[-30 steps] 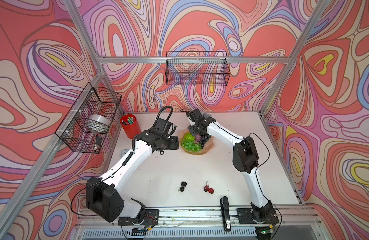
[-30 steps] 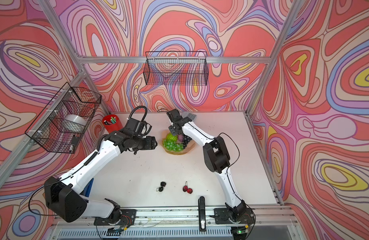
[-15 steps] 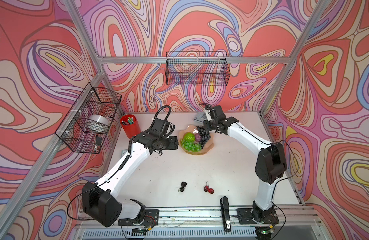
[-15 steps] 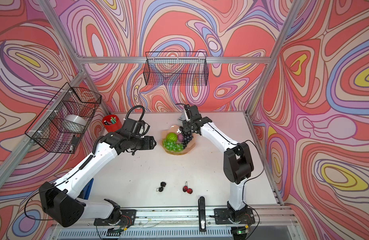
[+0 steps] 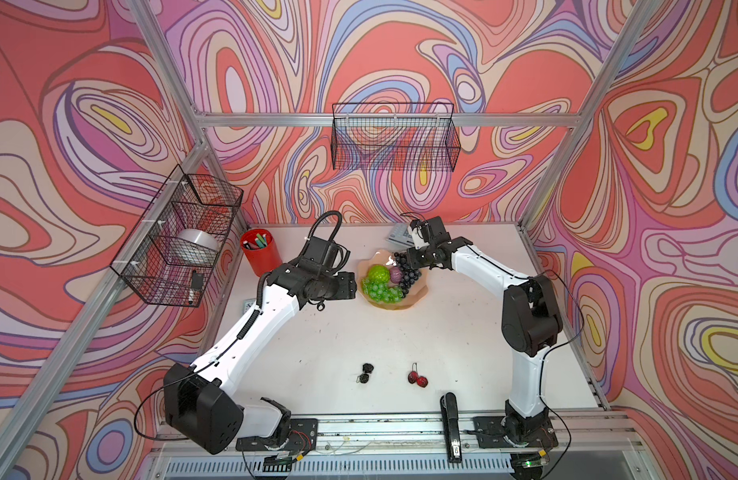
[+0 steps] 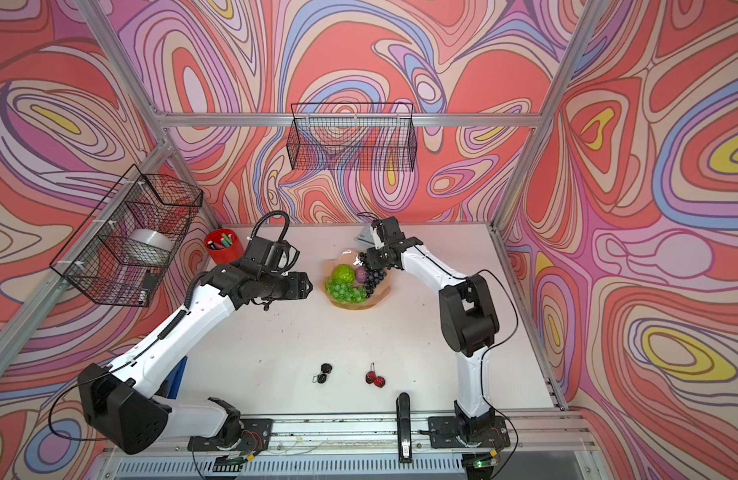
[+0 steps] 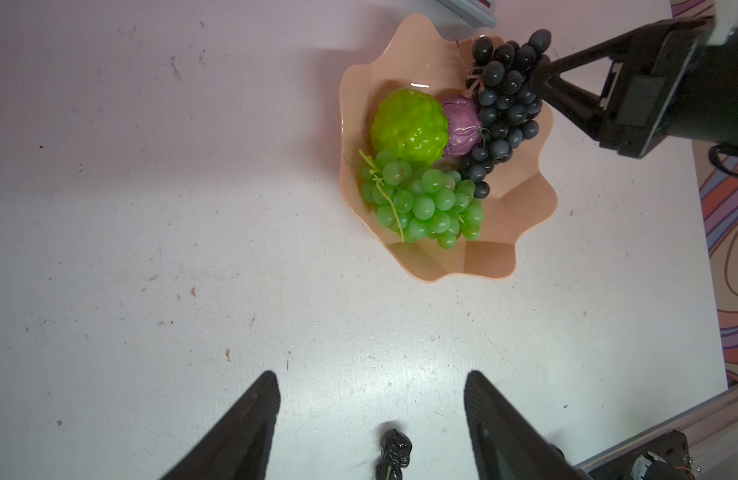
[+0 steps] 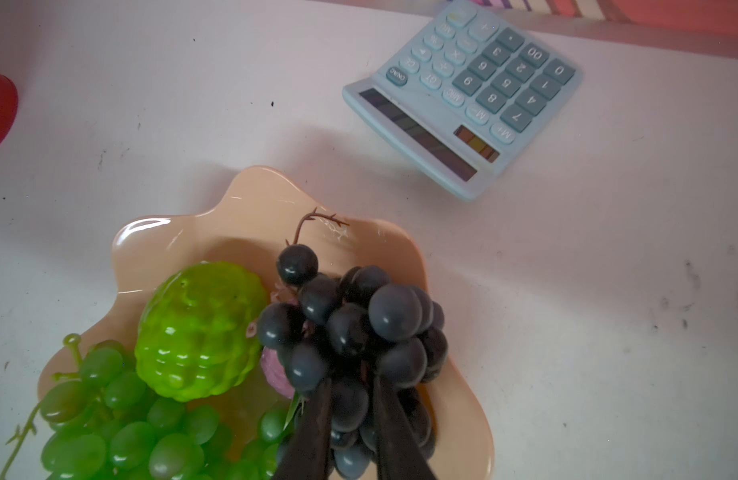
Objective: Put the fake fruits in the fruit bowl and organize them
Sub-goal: 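Open the right gripper on the dark grapes while left gripper moves toward dark cherries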
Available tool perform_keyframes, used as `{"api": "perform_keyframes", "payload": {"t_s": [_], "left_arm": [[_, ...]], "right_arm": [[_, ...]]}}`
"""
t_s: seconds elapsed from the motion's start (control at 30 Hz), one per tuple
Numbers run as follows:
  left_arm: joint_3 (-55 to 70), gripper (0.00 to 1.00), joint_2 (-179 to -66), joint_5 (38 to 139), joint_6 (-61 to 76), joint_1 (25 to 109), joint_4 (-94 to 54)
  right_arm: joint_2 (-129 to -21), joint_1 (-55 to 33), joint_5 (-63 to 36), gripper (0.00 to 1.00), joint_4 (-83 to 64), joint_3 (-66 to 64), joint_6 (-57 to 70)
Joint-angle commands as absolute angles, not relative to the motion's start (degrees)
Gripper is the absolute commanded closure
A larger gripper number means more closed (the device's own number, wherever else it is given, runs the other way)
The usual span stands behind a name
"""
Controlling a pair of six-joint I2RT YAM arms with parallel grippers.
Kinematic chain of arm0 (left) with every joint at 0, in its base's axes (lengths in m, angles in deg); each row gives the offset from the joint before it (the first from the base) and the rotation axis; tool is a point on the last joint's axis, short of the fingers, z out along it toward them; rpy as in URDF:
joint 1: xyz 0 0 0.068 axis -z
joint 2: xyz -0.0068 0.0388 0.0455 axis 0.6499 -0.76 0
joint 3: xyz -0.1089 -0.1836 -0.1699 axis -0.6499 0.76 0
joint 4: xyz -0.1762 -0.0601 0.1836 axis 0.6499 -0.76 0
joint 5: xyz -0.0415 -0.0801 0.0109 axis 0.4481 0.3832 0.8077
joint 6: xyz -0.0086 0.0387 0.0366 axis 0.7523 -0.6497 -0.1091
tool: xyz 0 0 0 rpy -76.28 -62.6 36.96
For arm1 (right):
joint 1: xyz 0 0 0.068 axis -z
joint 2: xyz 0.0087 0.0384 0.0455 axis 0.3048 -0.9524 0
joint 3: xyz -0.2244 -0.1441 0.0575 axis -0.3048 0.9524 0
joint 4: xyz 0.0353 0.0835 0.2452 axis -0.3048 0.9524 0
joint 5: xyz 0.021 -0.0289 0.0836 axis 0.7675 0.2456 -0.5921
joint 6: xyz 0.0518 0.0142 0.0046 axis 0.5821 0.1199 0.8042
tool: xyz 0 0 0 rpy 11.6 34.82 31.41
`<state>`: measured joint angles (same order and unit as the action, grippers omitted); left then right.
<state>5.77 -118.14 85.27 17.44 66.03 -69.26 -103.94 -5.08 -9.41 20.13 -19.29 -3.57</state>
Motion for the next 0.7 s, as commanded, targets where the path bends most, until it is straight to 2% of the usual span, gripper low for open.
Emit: {"api": "perform_keyframes", "payload": {"t_s": [0.0, 0.67], "left_arm": [[6.01, 0.26, -116.74, 84.45, 17.87, 65.77, -71.41], [5.74, 0.26, -118.03, 84.77, 17.62, 65.77, -71.80]], "right_arm": [[-105.42, -4.65, -12.06, 0.79, 19.06, -20.35, -2.37], [-110.39, -4.66, -18.01, 0.81, 19.68, -26.66, -1.25]]}}
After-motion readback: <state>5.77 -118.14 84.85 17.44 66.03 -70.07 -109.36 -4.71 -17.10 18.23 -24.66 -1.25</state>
